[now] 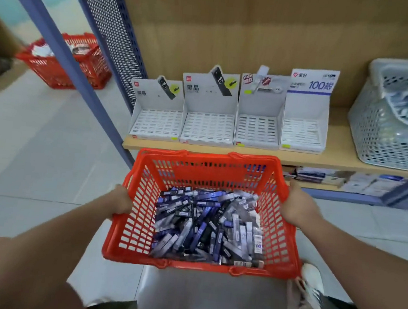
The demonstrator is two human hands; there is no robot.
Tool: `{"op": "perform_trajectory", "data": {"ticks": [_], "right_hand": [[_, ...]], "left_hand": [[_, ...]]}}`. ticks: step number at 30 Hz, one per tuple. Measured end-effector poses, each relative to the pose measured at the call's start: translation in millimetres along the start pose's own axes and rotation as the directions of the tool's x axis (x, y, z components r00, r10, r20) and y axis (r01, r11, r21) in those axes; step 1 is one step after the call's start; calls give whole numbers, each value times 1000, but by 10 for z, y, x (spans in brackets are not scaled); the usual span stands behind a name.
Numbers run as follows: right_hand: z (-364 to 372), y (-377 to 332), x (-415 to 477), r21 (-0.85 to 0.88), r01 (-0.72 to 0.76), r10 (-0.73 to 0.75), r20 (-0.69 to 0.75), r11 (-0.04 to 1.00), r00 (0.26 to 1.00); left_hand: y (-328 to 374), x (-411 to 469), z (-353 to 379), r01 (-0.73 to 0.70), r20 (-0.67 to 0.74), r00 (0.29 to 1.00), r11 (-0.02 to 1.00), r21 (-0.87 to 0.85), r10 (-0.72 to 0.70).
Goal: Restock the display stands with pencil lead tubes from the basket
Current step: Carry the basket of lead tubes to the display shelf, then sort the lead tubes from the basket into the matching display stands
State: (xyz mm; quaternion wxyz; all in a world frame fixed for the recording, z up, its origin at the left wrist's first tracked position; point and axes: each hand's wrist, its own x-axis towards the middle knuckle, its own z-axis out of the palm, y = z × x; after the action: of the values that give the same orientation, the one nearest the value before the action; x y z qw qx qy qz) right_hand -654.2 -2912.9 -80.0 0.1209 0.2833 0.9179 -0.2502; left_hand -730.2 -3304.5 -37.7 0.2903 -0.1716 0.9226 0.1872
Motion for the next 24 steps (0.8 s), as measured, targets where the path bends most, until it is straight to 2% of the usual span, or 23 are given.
{"op": "perform_trajectory", "data": {"ticks": [3,5,7,10,13,16,19,24], "right_hand": [[-67,15,-208,-85,124,-129,-54,989,990],[-65,-25,-291,-121,221,-229,-62,968,971],[-24,-114,-351,-157,291,-297,-16,944,955],[91,-259,-385,-143,374,-358,124,916,925],[279,-326,-196,-86,384,-361,204,919,910],[617,-279,130,-65,323,-298,245,944,922],[956,-268,422,-101,313,-264,333,945,905],[1416,-552,849,-210,494,-371,438,844,819]], "left_hand": [[45,-89,142,-42,-224,971,985,165,79],[70,-96,257,-144,-342,898,919,367,277],[158,-83,415,-303,-228,839,772,559,494],[374,17,680,-461,7,808,626,629,589],[527,257,938,-531,123,818,656,536,562],[565,487,1229,-525,194,843,688,502,501],[532,730,1460,-476,169,875,738,479,455],[419,1285,1595,-295,89,955,887,356,282]]}}
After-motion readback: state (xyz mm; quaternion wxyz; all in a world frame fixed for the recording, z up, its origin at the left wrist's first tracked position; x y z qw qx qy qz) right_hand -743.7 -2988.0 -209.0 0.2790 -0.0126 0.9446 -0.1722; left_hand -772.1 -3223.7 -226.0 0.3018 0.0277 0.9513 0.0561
